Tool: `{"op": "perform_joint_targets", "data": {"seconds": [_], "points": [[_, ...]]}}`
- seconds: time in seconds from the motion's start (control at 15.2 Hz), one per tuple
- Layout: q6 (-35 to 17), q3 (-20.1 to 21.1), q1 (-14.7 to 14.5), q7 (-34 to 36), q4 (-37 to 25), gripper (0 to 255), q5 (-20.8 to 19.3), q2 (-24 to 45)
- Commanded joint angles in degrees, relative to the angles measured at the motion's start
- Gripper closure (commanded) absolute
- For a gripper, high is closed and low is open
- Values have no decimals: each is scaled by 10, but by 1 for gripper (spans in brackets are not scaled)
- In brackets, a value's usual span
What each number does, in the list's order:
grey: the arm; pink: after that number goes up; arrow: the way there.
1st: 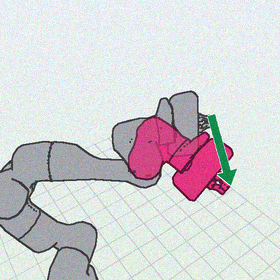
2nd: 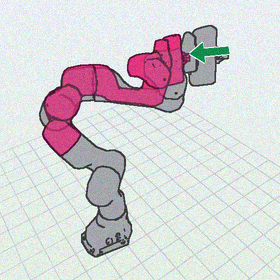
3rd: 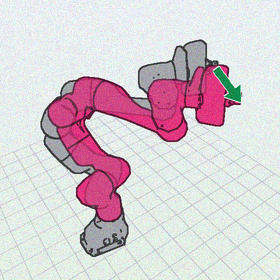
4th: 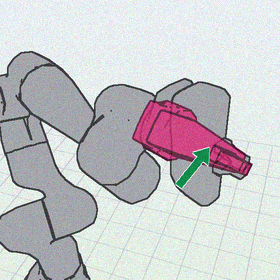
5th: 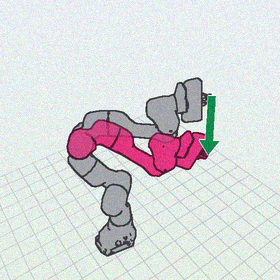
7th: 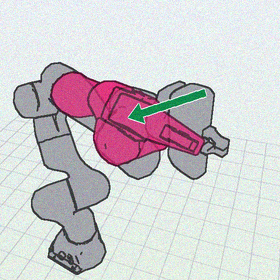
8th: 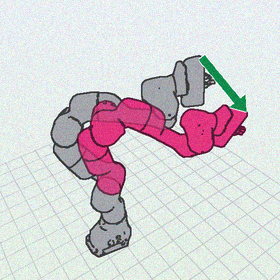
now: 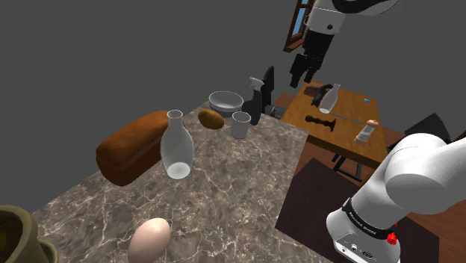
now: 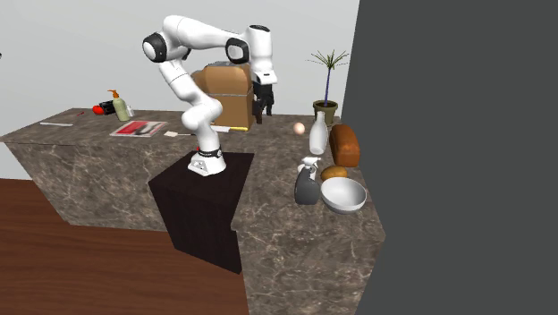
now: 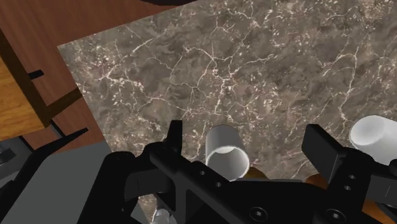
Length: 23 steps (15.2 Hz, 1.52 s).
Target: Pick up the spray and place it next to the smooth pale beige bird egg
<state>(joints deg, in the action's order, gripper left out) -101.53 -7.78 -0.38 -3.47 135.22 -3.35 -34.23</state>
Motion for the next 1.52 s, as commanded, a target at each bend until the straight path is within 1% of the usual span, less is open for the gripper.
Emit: {"op": "perform_joint_targets", "data": {"seconds": [0.0,0.26,0.46,0.79,1.06,1.45], "points": [[-29,-13,-2,-18,-16,0,1,42],[-74,-41,-5,-59,-61,0,9,126],[-100,-60,-7,-91,-102,0,24,192],[-128,-83,-5,-149,-187,0,61,305],[-135,-93,4,-194,-269,0,99,397],[-177,-90,4,-199,-241,0,106,412]]}}
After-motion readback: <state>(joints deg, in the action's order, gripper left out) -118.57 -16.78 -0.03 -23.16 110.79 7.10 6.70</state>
